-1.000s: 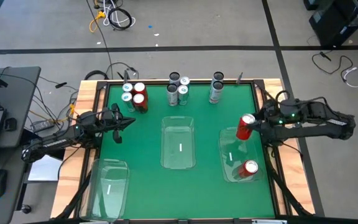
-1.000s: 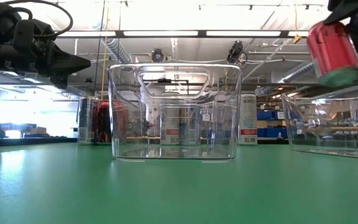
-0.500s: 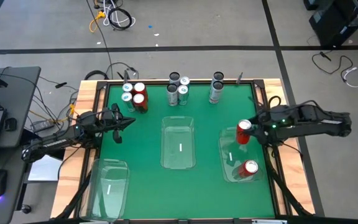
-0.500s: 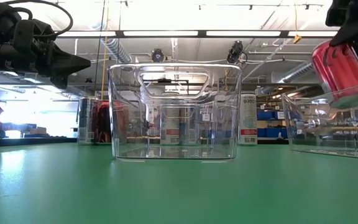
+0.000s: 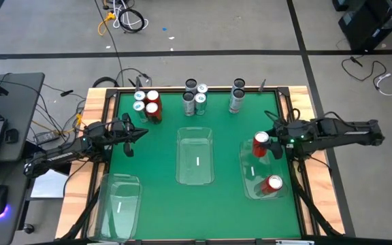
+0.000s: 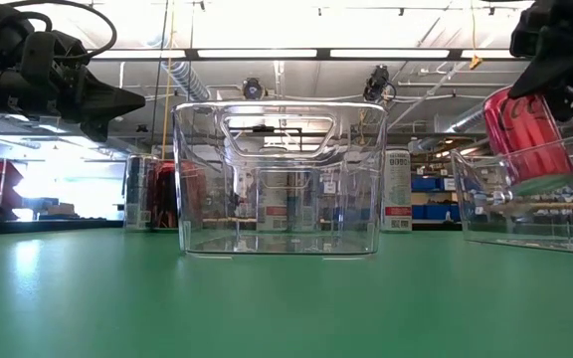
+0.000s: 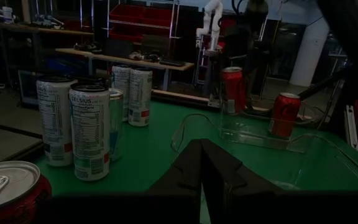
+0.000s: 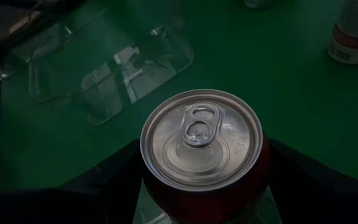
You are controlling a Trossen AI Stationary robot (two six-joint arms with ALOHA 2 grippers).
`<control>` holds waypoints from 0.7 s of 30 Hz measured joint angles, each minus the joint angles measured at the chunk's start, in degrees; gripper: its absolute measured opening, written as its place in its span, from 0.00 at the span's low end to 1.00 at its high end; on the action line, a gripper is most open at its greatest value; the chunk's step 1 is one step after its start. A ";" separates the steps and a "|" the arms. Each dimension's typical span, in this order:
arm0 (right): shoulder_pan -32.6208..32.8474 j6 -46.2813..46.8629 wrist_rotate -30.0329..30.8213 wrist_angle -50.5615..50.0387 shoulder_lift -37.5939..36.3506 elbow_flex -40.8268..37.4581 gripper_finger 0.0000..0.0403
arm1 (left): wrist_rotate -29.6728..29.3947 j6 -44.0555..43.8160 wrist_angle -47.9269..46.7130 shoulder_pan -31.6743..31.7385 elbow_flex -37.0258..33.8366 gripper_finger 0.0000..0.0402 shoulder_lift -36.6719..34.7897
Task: Sort soda cans
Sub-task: Put the top right red-black soda can into the top right transparent bin
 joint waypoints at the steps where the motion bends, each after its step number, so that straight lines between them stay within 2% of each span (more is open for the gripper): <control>1: 0.24 0.03 0.71 0.49 0.70 0.00 0.70 | -0.01 -0.01 0.00 0.01 0.01 0.03 -0.01; 13: 3.24 1.88 19.12 3.30 8.54 -0.02 0.70 | 0.00 0.00 0.00 0.00 0.00 0.03 0.00; 21: 3.96 7.82 21.27 1.04 10.14 -0.02 0.70 | -0.01 0.00 0.01 0.00 -0.01 0.03 0.01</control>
